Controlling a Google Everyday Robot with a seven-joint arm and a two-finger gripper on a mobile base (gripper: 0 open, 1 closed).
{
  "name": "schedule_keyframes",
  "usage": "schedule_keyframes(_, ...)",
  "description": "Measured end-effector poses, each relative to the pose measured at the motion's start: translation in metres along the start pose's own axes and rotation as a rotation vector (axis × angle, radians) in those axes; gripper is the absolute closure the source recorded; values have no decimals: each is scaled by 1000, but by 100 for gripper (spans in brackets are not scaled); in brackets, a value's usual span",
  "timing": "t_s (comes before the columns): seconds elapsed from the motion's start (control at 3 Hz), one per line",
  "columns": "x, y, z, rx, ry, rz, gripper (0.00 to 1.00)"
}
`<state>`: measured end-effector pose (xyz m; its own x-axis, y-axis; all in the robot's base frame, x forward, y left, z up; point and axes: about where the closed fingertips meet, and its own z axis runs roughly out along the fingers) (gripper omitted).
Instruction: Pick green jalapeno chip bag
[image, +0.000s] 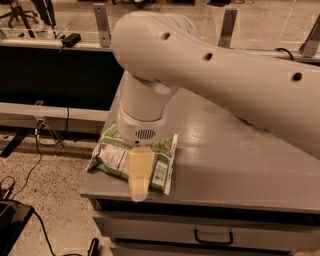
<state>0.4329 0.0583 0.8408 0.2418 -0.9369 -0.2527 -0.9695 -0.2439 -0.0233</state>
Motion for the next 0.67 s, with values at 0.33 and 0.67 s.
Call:
schedule_keyframes(0.33, -4, -4, 18, -16, 12, 14, 17)
schedule_keyframes(0.67, -6, -5, 28, -24, 22, 16, 41)
